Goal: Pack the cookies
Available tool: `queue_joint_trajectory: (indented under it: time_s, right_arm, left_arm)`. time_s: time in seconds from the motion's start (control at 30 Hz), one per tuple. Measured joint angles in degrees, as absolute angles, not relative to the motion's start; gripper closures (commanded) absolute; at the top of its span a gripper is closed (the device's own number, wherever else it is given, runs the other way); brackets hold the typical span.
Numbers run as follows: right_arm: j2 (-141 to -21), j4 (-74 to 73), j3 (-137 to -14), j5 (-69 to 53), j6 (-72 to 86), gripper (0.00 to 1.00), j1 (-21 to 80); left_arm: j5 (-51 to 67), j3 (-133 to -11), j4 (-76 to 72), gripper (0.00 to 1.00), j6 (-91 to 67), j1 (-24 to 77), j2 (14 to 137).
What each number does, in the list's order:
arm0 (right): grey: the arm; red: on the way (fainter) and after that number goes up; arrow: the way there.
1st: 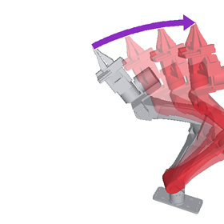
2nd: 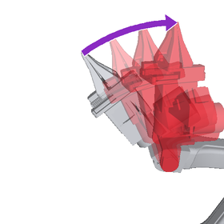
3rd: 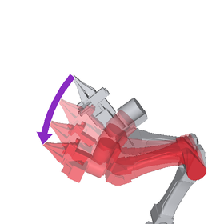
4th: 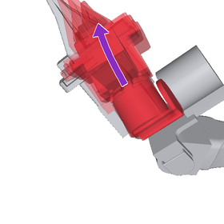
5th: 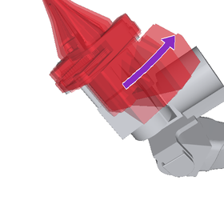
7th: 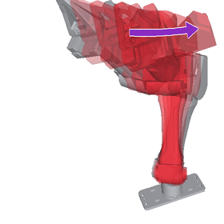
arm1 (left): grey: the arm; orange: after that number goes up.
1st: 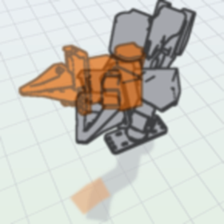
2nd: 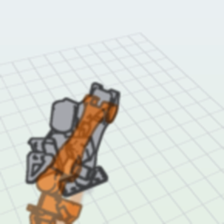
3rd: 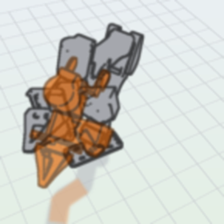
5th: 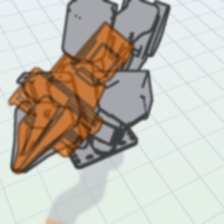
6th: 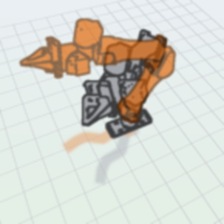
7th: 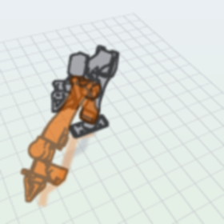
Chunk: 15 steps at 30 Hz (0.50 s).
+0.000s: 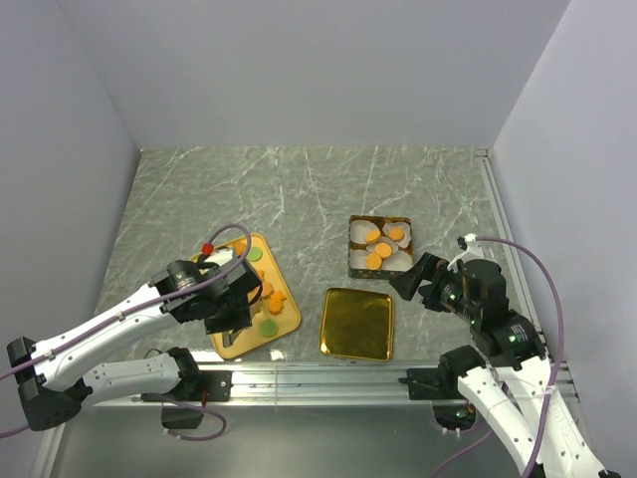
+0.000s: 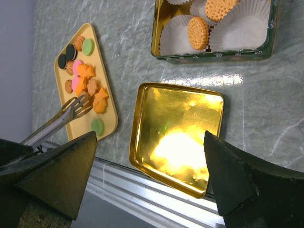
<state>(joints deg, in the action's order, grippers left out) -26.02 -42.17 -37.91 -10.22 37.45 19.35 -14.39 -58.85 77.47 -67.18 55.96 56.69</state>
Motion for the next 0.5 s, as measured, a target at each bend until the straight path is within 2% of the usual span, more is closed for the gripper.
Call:
queue_joint_trajectory:
  time_s: [0.5]
  right_arm:
    - [-26.02, -42.17, -37.91, -10.48, 37.65, 0.0, 19.35]
  left_arm:
    - [-14.33, -58.28, 77.43, 0.52, -67.13, 55.96, 58.7]
